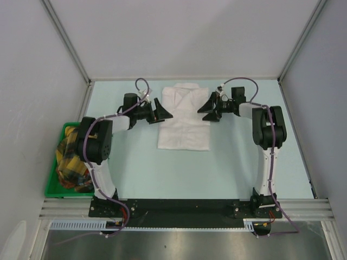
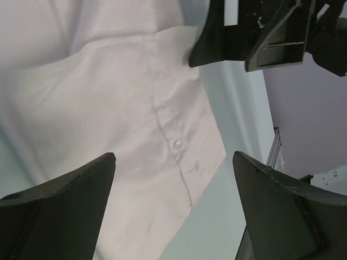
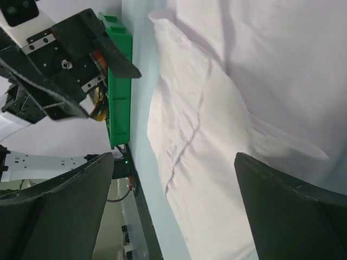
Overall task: Fold and stack the long sleeve shirts
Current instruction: Fold the shirt
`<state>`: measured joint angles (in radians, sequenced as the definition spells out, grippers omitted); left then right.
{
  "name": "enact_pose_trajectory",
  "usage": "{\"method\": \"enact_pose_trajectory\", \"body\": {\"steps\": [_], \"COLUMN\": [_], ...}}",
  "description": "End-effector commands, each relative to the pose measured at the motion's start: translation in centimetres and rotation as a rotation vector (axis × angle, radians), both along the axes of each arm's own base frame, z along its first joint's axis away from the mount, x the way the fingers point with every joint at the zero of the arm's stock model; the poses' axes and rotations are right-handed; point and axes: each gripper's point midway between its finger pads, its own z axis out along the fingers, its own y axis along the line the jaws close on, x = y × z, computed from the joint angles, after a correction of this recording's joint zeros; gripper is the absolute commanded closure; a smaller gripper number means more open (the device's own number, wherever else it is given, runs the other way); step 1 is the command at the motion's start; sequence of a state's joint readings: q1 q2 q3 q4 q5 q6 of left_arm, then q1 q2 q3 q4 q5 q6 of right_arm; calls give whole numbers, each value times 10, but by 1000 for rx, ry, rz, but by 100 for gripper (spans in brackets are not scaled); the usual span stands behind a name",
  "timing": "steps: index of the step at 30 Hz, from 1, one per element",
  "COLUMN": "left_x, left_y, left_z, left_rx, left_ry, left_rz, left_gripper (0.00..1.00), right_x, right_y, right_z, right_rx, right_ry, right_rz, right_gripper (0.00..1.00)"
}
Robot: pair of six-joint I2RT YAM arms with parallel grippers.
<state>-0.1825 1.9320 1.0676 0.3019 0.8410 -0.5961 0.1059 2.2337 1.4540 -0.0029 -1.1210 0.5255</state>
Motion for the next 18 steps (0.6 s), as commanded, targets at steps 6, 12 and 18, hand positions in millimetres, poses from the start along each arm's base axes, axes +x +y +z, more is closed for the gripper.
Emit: {"method": "enact_pose_trajectory", "body": {"steps": [6,12,18], "left_x": [61,75,57], "left_y": [-30,-1,23], "left_z": [-11,-48,-5], "left_rx": [19,88,48], "left_ry": [-24,60,-72], "left_rz": [95,193,119], "left_gripper": [5,5,7], "right_x": [49,67,71], "right_y": [27,8,7], "right_z": [-5,-50,-11], "right_rx": [7,-64,-37], "right_ry": [-108,-72,-113], "right_rz": [-37,-85,-78], "right_gripper": [1,3,6]}}
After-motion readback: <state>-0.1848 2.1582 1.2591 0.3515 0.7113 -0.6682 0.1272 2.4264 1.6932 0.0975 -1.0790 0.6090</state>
